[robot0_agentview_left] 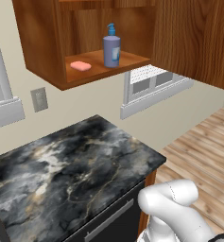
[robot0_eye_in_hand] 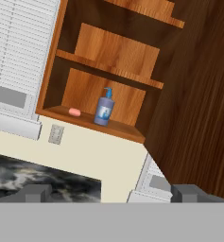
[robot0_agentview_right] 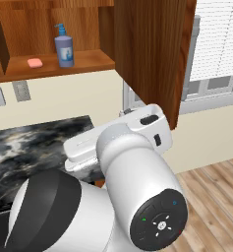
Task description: Pick up the bar soap and soap dispenser from the sink, and place them back in the cabinet, and close the cabinet door.
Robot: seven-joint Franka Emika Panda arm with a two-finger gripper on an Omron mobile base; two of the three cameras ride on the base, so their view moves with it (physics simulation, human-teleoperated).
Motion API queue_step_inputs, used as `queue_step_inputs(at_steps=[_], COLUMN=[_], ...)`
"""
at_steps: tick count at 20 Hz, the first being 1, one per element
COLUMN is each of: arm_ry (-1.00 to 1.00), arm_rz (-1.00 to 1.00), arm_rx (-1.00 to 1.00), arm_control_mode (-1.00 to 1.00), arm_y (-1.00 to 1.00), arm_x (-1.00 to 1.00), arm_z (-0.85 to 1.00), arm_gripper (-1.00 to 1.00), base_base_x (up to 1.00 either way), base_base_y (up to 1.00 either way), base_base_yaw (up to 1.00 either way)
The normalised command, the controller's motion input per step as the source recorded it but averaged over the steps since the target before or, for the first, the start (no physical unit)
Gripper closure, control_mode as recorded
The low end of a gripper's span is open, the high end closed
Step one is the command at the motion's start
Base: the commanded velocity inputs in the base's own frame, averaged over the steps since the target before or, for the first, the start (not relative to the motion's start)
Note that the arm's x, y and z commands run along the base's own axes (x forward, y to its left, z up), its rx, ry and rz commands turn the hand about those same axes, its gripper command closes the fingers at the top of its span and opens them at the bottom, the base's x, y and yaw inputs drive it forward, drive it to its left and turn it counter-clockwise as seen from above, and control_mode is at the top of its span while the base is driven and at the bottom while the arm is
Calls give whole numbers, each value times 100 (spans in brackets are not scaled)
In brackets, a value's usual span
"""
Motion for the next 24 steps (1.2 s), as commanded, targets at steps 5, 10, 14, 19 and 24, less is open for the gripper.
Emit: queue_step_inputs(at_steps=[5,10,14,19,24], arm_ry=[-9,-7,-4,-2,-2], arm_rz=[0,0,0,1,2], arm_rx=[0,0,0,0,1], arm_control_mode=[-100,-100,-100,-100,-100], arm_y=[-37,-37,-34,-19,-25], arm_x=[-4,0,0,3,19], arm_z=[0,0,-1,-9,-4], arm_gripper=[-100,-100,-100,-100,-100], base_base_x=[0,0,0,0,0], base_base_y=[0,0,0,0,0], base_base_yaw=[0,0,0,0,0])
